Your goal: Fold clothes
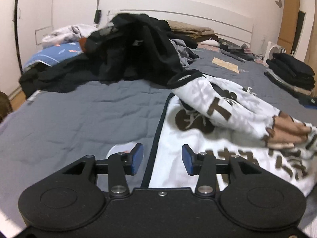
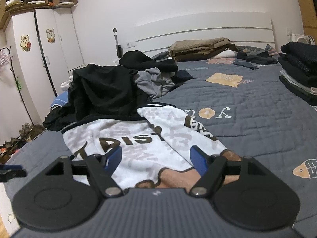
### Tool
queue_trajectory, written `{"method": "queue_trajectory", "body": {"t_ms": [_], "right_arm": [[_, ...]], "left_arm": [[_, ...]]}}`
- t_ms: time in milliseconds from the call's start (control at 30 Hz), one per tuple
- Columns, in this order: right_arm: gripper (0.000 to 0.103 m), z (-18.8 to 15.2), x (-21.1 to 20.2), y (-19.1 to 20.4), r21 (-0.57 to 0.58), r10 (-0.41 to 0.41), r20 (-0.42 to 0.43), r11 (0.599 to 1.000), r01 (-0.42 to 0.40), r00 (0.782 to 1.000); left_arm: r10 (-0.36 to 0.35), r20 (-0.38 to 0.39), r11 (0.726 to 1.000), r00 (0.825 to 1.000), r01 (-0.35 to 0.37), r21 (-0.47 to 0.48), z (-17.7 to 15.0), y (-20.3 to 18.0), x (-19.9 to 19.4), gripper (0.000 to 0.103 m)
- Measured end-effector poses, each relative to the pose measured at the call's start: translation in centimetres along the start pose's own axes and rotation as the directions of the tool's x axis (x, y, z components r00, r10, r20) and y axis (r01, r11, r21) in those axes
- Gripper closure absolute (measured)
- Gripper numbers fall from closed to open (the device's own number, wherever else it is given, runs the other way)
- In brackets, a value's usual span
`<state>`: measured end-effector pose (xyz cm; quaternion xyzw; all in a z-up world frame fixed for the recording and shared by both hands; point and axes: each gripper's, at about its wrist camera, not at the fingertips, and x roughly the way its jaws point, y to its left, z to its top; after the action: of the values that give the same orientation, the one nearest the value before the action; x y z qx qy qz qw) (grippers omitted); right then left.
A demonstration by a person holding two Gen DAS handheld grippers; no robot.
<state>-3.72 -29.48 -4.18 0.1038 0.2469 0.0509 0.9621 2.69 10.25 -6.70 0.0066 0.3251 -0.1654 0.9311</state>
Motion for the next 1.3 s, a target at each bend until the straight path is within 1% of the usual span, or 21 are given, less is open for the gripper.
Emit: {"method": "queue_trajectory", "body": {"t_ms": [100,267,367,467,567,633,700,767,900,1000,1100,1200,1267,1300], "right_arm": [[0.028,-0.1,0.2,-0.2,0.006,-0.007,-0.002,1.0,0.007,1.0],[0.028,0.0,0.7,-0.4,0.001,-0.022,0.003,1.0,0.022,1.0],[0.028,-0.1,1.1,-0.3,-0.007,-0.029,0.002,1.0,0.029,1.0],[0.028,-0.4,1.6,-0.3,-0.012,-0.031,-0.015,0.999,0.031,0.999],[0.028,-0.8,1.9,-0.2,-0.023,-0.033,-0.029,0.999,0.033,0.999],[0.028,-1.0,2.1,-0.1,-0.03,-0.032,-0.036,0.999,0.031,0.999],[0.028,-1.2,2.3,0.0,-0.036,-0.031,-0.043,0.999,0.029,0.999],[0.028,-1.3,2.4,-0.1,-0.026,-0.03,-0.048,0.999,0.029,0.998],[0.028,-1.3,2.3,-0.3,-0.022,-0.038,-0.047,0.999,0.037,0.998],[0.028,-1.1,1.9,-0.5,-0.009,-0.039,-0.035,0.999,0.039,0.999],[0.028,-1.0,1.6,-0.8,-0.001,-0.046,-0.024,0.999,0.046,0.999],[0.028,-0.8,1.3,-1.1,0.009,-0.055,-0.014,0.998,0.055,0.998],[0.028,-0.6,1.2,-1.4,0.012,-0.061,-0.009,0.998,0.061,0.998],[0.028,-0.5,1.2,-1.5,0.013,-0.064,-0.007,0.998,0.064,0.998]], "left_arm": [[-0.009,-0.023,1.0,1.0,0.009,-0.004,0.8,0.3,3.5,0.056],[-0.005,-0.07,1.0,0.998,0.004,-0.005,0.9,1.0,8.1,0.056],[-0.002,-0.079,0.999,0.997,0.0,-0.035,1.1,1.6,10.2,0.056],[-0.027,-0.085,0.998,0.996,0.022,-0.061,1.6,1.8,11.6,0.056],[-0.068,-0.101,0.995,0.993,0.06,-0.077,1.9,1.5,12.5,0.058],[-0.091,-0.11,0.992,0.99,0.081,-0.095,1.9,1.2,12.9,0.066],[-0.109,-0.128,0.99,0.986,0.096,-0.101,1.7,1.0,13.3,0.088],[-0.111,-0.126,0.989,0.986,0.097,-0.115,1.5,1.2,13.4,0.096],[-0.041,-0.058,0.988,0.997,0.032,-0.151,2.1,3.0,11.9,0.098],[-0.023,-0.003,0.977,1.0,0.022,-0.21,2.7,5.1,10.0,0.099],[0.042,0.034,0.979,0.999,-0.034,-0.2,2.9,6.1,8.2,0.099],[0.125,0.061,0.967,0.99,-0.108,-0.233,3.2,7.6,6.8,0.099],[0.211,0.089,0.945,0.973,-0.18,-0.272,3.3,9.2,5.4,0.099],[0.26,0.101,0.928,0.96,-0.219,-0.302,3.4,10.3,4.8,0.099]]}}
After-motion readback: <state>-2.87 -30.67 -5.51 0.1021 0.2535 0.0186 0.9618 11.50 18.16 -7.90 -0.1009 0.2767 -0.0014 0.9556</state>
